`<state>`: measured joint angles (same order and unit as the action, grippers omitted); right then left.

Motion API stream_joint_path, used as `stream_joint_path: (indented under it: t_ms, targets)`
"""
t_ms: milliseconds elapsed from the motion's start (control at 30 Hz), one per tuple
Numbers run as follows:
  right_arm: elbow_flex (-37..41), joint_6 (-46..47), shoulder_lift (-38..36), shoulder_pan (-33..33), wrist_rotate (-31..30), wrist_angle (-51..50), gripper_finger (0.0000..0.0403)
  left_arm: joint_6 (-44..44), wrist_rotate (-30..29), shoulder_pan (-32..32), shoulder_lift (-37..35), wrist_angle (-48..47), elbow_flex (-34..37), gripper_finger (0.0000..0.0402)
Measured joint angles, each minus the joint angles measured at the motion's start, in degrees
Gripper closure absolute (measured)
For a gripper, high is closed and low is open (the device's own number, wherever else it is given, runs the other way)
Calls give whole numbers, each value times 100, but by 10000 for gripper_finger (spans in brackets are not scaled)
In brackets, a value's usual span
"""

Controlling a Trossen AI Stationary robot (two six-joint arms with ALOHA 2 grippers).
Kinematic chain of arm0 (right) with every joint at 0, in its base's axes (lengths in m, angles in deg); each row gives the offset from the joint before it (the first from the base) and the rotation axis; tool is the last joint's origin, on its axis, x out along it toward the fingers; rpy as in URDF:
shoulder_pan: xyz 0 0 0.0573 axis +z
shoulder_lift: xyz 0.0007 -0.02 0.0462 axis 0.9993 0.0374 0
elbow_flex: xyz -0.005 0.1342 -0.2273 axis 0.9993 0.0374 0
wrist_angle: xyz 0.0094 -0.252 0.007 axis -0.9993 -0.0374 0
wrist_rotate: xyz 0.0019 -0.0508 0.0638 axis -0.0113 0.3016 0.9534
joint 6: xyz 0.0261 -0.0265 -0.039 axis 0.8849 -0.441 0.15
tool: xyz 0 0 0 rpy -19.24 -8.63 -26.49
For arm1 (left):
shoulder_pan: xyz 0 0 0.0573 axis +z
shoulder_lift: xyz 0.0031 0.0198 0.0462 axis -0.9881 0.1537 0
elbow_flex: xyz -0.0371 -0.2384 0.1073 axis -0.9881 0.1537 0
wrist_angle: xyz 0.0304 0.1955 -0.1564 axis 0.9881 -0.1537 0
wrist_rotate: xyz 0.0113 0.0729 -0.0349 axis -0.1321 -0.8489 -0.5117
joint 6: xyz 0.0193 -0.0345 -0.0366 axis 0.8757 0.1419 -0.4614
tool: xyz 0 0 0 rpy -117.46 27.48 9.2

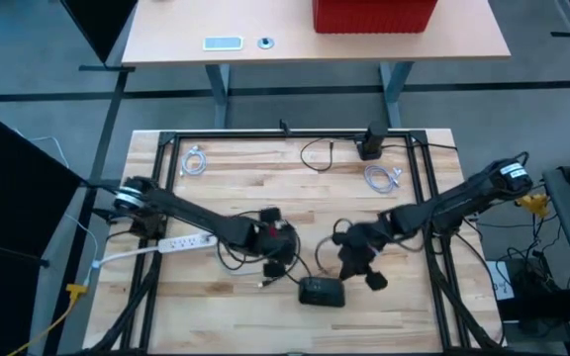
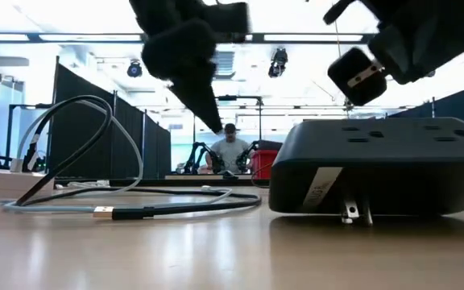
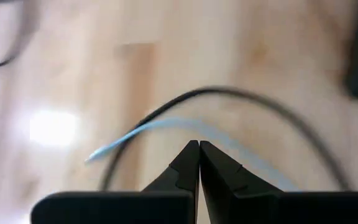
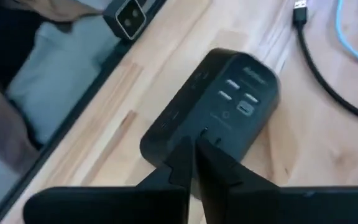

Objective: Insert USB
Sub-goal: Move the black outlet extension to the top right of the table

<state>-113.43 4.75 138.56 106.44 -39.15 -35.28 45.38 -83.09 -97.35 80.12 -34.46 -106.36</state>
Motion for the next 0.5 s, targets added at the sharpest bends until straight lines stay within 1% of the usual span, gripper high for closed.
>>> stream_joint_path:
  t_ms: [100,200,300,400,500]
  targets:
    - [-239,395,308,259,-466,211,400,-435,-598,-95,-444,-16,113,402]
    - [-581,570,693,449,-892,359,402,-640,-826,-128,-867,215,299,402]
    - [-1027,715,1223,592,-888,279,402,-518,-848,-103,-1217,686,600,402]
    - [-1511,684,1740,719,-723,293,403,-101,-879,-92,-1529,1296,986,402]
    - [-1931,575,2221,774,-554,265,403,32,-997,-88,-1768,1712,1353,402]
